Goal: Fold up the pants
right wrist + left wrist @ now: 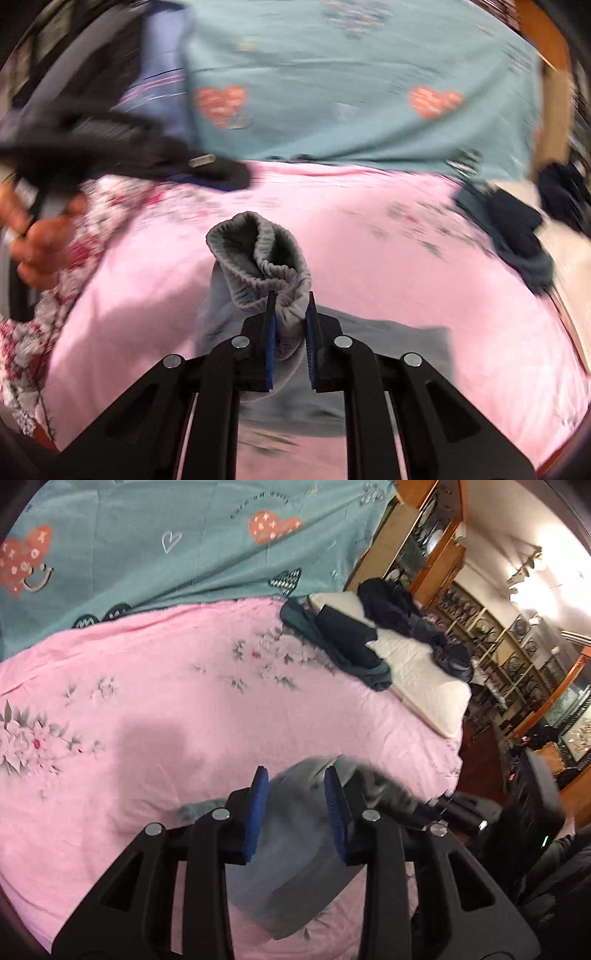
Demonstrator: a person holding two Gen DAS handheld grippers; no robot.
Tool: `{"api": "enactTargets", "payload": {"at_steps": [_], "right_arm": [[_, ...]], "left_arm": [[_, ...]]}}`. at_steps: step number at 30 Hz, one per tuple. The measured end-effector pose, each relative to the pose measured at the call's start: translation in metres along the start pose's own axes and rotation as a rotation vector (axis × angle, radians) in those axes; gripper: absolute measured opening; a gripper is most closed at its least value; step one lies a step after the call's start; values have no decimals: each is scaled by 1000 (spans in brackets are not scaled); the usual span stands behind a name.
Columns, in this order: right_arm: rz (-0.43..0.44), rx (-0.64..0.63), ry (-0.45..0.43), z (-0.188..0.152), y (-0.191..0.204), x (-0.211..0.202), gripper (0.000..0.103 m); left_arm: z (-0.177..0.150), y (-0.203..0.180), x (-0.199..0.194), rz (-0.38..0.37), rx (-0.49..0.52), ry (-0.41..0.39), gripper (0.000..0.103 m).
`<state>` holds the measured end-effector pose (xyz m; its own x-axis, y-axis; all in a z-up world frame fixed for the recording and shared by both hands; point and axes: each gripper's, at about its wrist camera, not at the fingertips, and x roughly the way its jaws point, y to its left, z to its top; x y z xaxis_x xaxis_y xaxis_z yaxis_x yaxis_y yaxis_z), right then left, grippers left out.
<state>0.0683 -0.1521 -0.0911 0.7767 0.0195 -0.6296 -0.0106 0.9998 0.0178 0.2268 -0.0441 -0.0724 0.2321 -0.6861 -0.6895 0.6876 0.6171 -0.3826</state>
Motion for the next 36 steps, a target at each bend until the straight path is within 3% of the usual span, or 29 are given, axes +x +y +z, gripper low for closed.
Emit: {"api": "enactTargets", "payload": {"at_steps": [4,8,12,13,15,18,20,22,24,26,27,28,30,31,32,33,36], "right_arm": [[-81,125,58,-19,-75,8,13],[-89,226,159,-51,-127,30,13],[31,375,304,-82,-159,63,16],[51,410,316,-85,-166,63,22],[53,438,311,-79,-176,51,24],[-13,367,244,-62,-174,29,26],[42,316,203,-45,-162,23,26],[170,247,188,-32,-138,30,26],[283,226,250,-32,-123,51,25],[215,257,338,-44,-129,82,22],[141,312,386,-56,-146,94,14],[141,393,410,-65,-163,98,3],[191,522,423,-75,-190,90,3],[175,515,423,-74,-194,83,11],[98,475,417,-70,-196,73,17],[67,459,400,-65,-199,65,19],[114,462,335,-52,-200,46,19]], "left_arm": [[-24,-15,53,51,-32,84,31],[-59,-21,100,44,-88,178,31],[-88,-30,130,131,-38,247,34],[-93,-31,133,155,-36,248,34],[-95,-32,133,170,-39,232,35],[-95,-33,130,181,-52,210,40],[-94,-39,127,197,-38,192,50],[-94,-41,123,217,-28,176,64],[-90,-41,125,247,-19,169,65],[-86,-35,122,250,-40,153,65],[-83,-32,119,247,-54,141,65],[-81,-30,116,246,-58,132,65],[-75,-22,113,256,-65,106,65],[-71,-18,113,262,-76,102,65],[-68,-14,113,256,-92,97,65],[-65,-10,111,246,-115,85,65],[-57,-3,117,247,-139,90,66]]}}
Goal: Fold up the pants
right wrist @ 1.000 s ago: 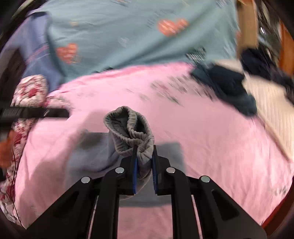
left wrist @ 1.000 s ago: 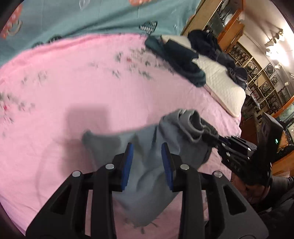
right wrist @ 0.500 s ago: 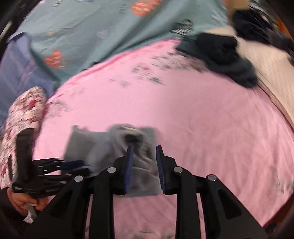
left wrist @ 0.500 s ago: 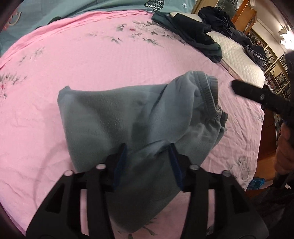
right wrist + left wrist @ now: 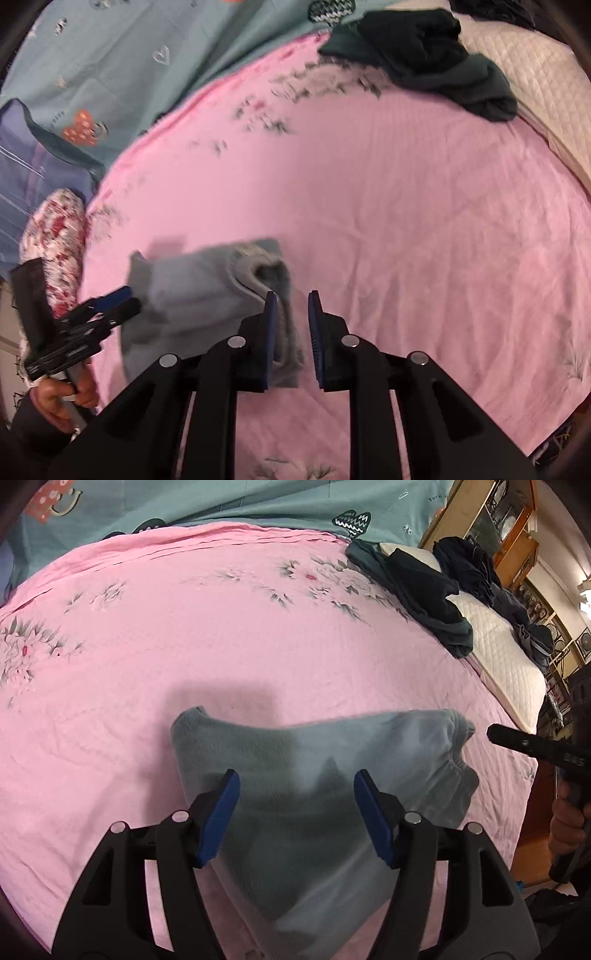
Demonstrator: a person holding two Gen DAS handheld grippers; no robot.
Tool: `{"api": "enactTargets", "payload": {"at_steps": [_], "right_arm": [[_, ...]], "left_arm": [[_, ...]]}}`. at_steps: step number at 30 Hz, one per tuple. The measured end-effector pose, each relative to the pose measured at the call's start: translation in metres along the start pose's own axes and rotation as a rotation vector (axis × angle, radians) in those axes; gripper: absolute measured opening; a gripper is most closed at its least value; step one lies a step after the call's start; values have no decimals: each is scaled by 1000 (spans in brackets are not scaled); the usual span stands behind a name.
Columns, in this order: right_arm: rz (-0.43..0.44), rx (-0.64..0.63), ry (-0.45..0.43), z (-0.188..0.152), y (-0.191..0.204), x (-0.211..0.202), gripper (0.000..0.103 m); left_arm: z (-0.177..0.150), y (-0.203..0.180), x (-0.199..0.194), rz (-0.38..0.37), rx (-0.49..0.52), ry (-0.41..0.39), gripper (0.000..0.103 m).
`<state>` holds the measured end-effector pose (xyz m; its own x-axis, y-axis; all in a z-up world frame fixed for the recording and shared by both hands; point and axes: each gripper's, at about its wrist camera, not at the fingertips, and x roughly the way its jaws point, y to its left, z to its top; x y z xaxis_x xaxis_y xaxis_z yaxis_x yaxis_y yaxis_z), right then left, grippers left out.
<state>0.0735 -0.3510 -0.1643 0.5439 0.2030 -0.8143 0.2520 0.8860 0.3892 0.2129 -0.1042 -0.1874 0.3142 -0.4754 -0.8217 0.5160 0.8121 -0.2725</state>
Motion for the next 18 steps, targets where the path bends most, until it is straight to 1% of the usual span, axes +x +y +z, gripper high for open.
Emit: {"api": "enactTargets", "payload": {"at_steps": [1,3,4,5,6,7,8,9,10,11,12,13,14,15,16,17,18], "right_arm": [[40,-26,-6,2,8,-2,19],[111,-87,-1,7,29,4,19],[144,-113,14,8,36,10,19],[168,-138,51,10,42,24,19],[143,-142,78,18,47,42,19],[77,-123,88,22,39,58,13],[40,-77,99,26,26,71,9],[77,3,103,29,10,76,3],[122,74,113,31,0,76,3],[160,128,128,31,-5,74,4],[182,146,126,31,-4,65,9],[175,125,109,30,1,53,17],[160,95,92,29,7,43,22],[150,54,73,26,14,32,24],[151,6,64,20,23,23,24],[150,-34,66,16,32,22,24],[132,-94,68,9,41,19,24]], "left_arm": [[2,-1,4,20,18,4,66],[2,-4,10,32,34,17,66],[2,-4,13,42,41,20,66],[2,-4,16,50,47,22,66],[2,-3,18,61,50,22,67],[2,0,21,89,45,26,67],[3,4,23,112,33,33,67],[3,9,22,125,16,34,67],[3,13,16,124,-7,23,67],[4,14,9,127,-15,12,69],[3,13,2,140,-10,-2,72],[1,9,-7,150,11,-20,74],[-2,4,-13,152,33,-33,75],[-5,0,-19,149,48,-41,76],[-11,-6,-24,125,59,-46,77],[-17,-11,-27,95,64,-42,77],[-23,-16,-27,75,72,-32,77]]}}
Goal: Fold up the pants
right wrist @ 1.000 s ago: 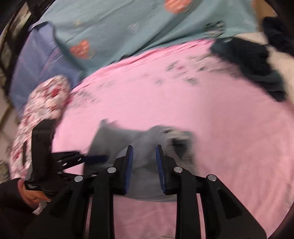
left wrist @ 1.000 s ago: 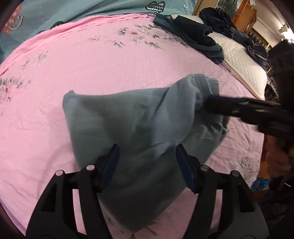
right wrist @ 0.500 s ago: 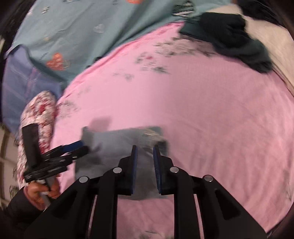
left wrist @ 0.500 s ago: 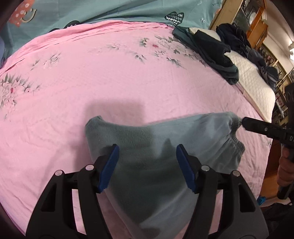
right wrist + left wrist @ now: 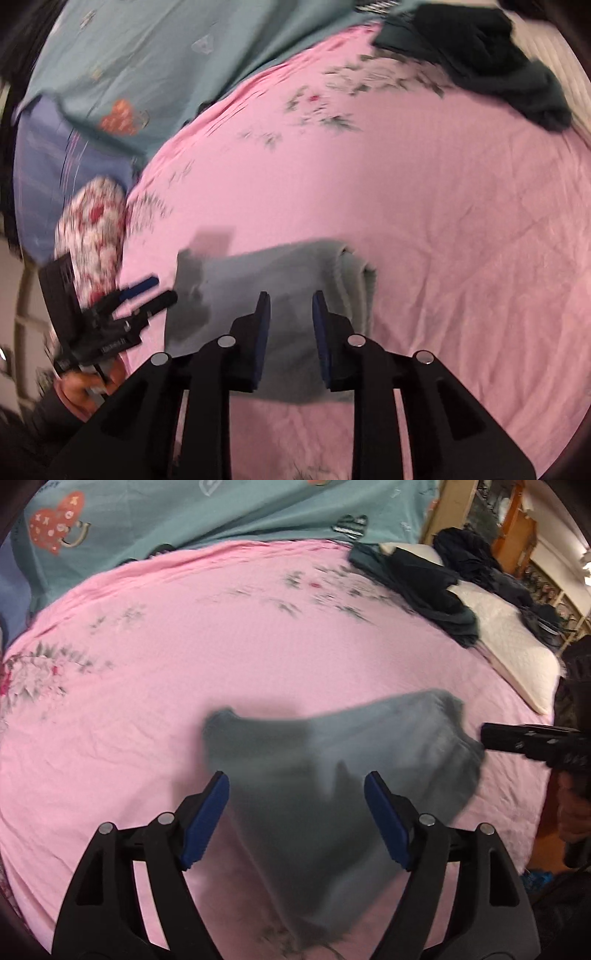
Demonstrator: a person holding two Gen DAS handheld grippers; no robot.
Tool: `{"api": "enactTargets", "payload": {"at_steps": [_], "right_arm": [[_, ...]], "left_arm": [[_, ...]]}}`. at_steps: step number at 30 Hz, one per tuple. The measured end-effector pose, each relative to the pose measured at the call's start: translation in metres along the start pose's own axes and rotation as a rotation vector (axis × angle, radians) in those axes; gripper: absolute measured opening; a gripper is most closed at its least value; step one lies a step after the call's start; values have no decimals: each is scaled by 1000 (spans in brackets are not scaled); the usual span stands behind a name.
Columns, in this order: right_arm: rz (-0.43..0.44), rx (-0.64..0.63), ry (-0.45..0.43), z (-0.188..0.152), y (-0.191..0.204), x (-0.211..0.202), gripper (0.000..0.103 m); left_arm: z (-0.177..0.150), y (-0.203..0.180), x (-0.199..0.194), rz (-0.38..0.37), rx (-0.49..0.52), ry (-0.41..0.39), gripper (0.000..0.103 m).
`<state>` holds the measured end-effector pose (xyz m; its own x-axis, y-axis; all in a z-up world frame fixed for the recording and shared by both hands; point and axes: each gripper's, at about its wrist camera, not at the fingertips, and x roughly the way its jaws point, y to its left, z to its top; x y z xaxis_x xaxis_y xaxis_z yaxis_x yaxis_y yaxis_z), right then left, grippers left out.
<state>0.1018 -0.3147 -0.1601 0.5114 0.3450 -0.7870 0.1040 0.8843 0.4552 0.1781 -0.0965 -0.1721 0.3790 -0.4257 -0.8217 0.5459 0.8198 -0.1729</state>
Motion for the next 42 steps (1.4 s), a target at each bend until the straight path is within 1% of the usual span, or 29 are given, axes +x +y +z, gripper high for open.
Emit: {"api": "enactTargets", "payload": {"at_steps": [2,3,5,6,8,11,12,13,14,16,18,19,20,23,25,26,28,30,33,35,37,39,41,42], "right_arm": [[-31,-92,22,-17,13,4,24],[-43,-112,43,-23,12,8,24],[-100,-121,113,-35,5,26,23],[-123,-108,158,-44,-4,35,19],[-87,-76,142,-47,-12,32,18],[-95,-68,174,-46,-13,28,21],[-126,-85,175,-43,-9,23,21],[-142,-108,157,-41,-4,16,21],[-128,-133,127,-34,4,9,21],[-69,-154,90,-22,19,3,22],[20,-183,70,-3,42,7,23],[50,-193,70,5,51,15,23],[82,-212,78,15,64,27,23],[117,-291,114,35,98,61,23],[154,-307,187,46,119,94,23],[159,-314,220,49,129,108,23],[137,-349,281,53,144,138,23],[112,-352,325,52,147,161,23],[42,-335,320,60,141,179,23],[31,-302,335,64,130,190,25],[50,-273,321,68,124,190,25],[13,-261,298,73,120,182,27],[35,-248,269,77,114,165,27],[54,-253,246,79,112,149,27]], "left_arm": [[-16,-12,6,-41,33,38,77],[-25,-16,10,-45,49,57,77],[-41,-22,20,-31,72,89,77],[-46,-23,21,-18,82,89,77],[-49,-24,20,-11,98,85,78],[-50,-24,14,4,104,82,78],[-50,-24,10,7,95,77,78],[-50,-23,2,-3,74,58,78],[-50,-21,-6,-13,57,44,78],[-53,-22,-13,-23,44,27,78],[-57,-24,-8,-11,54,48,78],[-61,-25,-2,3,50,70,78],[-63,-25,0,7,46,77,78],[-67,-28,2,28,59,77,78],[-67,-28,3,30,52,78,78],[-67,-26,4,26,41,78,78],[-67,-24,4,17,18,76,78],[-67,-24,5,22,23,75,78],[-71,-28,7,43,50,78,78],[-75,-31,8,50,61,83,78],[-77,-33,8,61,85,85,78],[-78,-35,9,67,98,88,78],[-78,-36,9,61,97,92,80],[-79,-37,8,60,97,93,80]]}}
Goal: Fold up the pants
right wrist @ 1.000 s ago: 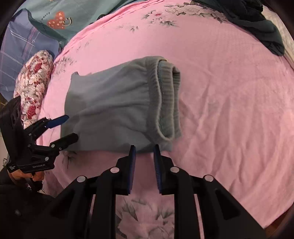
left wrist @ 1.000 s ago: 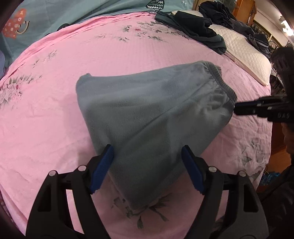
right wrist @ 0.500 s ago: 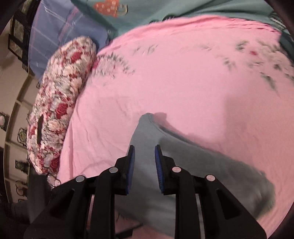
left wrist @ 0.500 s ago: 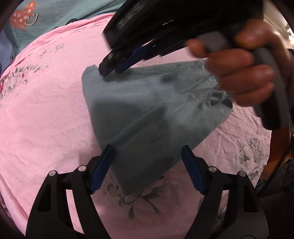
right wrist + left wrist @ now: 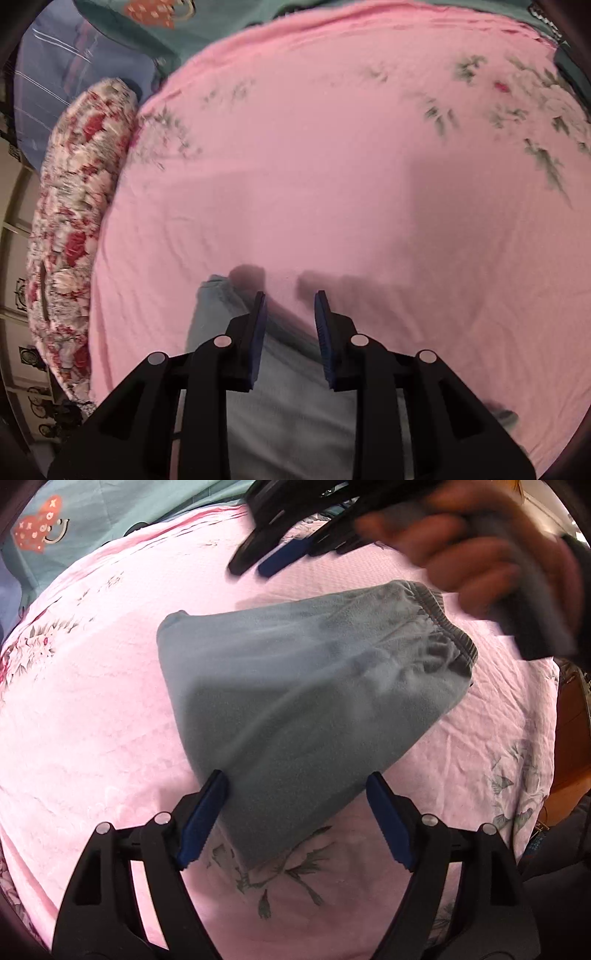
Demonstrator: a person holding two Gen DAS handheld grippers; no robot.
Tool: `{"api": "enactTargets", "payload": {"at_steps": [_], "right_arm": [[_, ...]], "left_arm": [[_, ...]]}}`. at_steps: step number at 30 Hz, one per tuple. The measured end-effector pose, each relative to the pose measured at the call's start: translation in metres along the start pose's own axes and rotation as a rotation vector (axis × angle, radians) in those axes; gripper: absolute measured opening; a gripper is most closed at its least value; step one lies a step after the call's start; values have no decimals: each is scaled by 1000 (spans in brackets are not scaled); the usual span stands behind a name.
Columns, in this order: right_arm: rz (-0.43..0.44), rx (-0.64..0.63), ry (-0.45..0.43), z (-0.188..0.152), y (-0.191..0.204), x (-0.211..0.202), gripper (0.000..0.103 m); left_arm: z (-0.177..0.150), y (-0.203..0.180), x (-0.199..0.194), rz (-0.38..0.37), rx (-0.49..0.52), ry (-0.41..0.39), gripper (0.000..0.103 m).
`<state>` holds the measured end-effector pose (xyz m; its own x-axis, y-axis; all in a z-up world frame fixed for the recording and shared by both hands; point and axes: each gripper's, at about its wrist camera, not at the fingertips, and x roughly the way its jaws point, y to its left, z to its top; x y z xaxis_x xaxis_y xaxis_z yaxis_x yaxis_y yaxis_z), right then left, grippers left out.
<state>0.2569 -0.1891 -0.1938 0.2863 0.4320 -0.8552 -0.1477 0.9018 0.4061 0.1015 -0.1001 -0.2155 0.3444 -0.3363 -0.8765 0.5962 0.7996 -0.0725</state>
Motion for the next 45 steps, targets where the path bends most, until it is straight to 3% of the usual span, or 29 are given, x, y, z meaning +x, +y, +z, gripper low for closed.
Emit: {"api": "enactTargets", "payload": {"at_steps": [4,8,11,14,16,18,20,22,24,27,31,37,41,42,43,44,45], "right_arm": [[45,-56,-76,-26,-1,-57,27],[54,-104,-93,-71,-8,-91,27],[53,-80,-52,-111,-29,-93,27],[-44,11,33,-148,-67,-71,26],[20,77,-21,-163,-84,-75,23],[40,145,-13,-163,-87,-88,30],[50,149,-102,-161,-87,-117,39],[-11,146,-190,-157,-91,-138,59],[-37,152,-256,-149,-100,-150,69],[-81,152,-224,-130,-116,-134,70],[-42,143,-111,-104,-132,-101,70],[41,120,-15,-86,-142,-74,70],[62,83,-7,-80,-138,-66,69],[54,75,-5,-78,-136,-65,62],[63,69,8,-76,-134,-63,44],[67,72,34,-75,-133,-59,42],[49,62,33,-74,-131,-59,37]], "left_arm": [[0,-1,0,5,17,6,80],[3,-5,1,5,17,10,81],[3,-6,2,11,25,11,82],[2,-9,3,26,59,26,82],[1,-12,-9,21,103,42,82],[5,-4,-30,-9,70,13,82],[15,15,-42,-25,-2,-13,85],[29,39,-45,-39,-98,-41,90],[45,64,-36,-37,-189,-50,90],[67,96,-11,-61,-304,-37,90],[86,119,19,-127,-399,-3,90],[96,118,51,-189,-372,72,87],[101,111,55,-177,-335,61,86],[102,111,54,-186,-336,55,70],[102,110,55,-201,-338,55,58],[102,110,55,-188,-338,45,53],[102,111,54,-191,-339,41,37]]}}
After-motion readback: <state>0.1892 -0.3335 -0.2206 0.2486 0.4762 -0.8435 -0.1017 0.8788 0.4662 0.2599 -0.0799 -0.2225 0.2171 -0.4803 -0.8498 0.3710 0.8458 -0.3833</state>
